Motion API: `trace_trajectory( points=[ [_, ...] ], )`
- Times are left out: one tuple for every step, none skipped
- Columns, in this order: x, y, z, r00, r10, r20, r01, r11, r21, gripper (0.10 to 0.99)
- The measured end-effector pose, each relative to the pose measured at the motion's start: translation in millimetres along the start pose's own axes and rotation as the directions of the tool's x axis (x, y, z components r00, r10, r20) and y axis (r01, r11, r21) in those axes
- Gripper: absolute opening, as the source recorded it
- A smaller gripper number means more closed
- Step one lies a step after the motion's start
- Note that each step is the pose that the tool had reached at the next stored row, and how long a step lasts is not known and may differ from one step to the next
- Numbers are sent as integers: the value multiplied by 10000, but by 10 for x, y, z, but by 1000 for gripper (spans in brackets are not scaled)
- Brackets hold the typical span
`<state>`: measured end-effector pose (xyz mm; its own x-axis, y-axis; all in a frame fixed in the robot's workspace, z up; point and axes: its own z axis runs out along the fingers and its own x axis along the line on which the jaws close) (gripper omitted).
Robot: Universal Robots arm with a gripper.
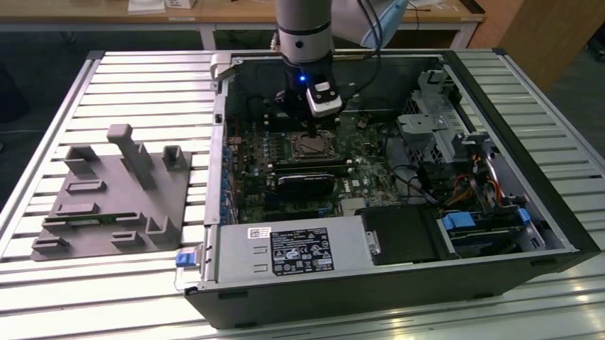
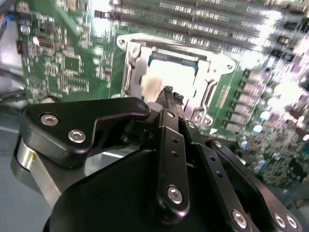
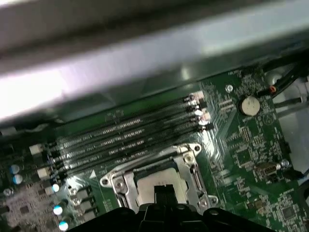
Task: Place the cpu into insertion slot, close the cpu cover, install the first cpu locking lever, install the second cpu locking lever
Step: 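Install the first cpu locking lever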
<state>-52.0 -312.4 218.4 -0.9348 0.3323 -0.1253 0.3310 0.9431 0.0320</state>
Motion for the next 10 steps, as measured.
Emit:
trace_trajectory(
  points=[
    [-13,-28,1,10000,-2,-13,2,10000,12,106],
    [-23,-52,3,10000,-3,-19,3,10000,17,106],
    [-33,-75,5,10000,-3,-23,4,10000,27,106],
    [-41,-93,6,10000,-5,-27,5,10000,42,106],
    [-46,-105,8,10000,-7,-27,7,10000,63,106],
    [-47,-109,9,10000,-9,-24,9,10000,73,106],
    [-47,-109,9,10000,-8,-24,8,10000,74,106],
    [-48,-109,9,10000,-8,-23,8,10000,75,106],
    [-48,-110,8,10000,-8,-23,8,10000,76,106],
    [-48,-111,9,10000,-9,-23,9,10000,76,106]
  ],
)
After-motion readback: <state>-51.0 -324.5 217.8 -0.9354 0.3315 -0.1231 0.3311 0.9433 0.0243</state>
